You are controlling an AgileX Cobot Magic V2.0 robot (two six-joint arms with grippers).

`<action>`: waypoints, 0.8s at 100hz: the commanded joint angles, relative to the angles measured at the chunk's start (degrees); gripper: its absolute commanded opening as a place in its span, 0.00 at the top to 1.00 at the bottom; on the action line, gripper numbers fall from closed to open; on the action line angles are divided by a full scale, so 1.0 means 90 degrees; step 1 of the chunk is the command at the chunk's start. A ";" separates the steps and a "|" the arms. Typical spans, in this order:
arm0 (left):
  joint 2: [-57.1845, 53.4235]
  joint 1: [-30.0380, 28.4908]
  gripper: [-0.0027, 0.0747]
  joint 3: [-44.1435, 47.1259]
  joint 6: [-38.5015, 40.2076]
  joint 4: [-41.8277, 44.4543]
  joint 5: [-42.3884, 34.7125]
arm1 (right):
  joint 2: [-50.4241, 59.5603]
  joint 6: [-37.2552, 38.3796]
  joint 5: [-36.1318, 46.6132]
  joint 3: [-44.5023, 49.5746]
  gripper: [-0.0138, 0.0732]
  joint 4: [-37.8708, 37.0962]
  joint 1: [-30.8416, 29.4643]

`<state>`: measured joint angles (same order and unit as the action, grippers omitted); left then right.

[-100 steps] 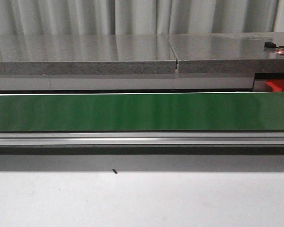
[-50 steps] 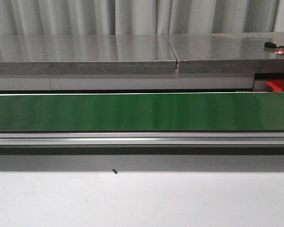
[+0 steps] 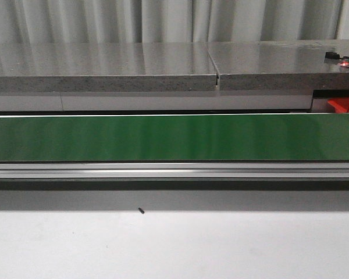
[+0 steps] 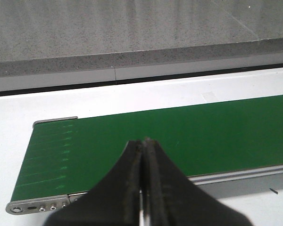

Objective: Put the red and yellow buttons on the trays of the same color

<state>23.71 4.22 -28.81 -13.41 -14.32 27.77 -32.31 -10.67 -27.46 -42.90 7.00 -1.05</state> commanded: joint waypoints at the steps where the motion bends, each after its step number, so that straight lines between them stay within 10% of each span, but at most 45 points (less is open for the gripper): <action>1: 0.0044 0.0050 0.99 -0.0174 0.0032 -0.0105 -0.0472 | 0.0437 0.0665 0.0991 0.0519 0.92 -0.0618 0.0008; 42: 0.0044 0.0050 0.99 -0.0174 0.0032 -0.0105 -0.0472 | 0.3407 0.1024 0.2790 0.4006 0.92 -0.0867 0.0008; 80: 0.0044 0.0050 0.99 -0.0174 0.0032 -0.0105 -0.0472 | 0.3742 0.1030 0.3013 0.4836 0.92 -0.0860 0.0008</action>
<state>23.71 4.22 -28.81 -13.41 -14.40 27.77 0.61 -1.53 -5.89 1.53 -0.32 -1.05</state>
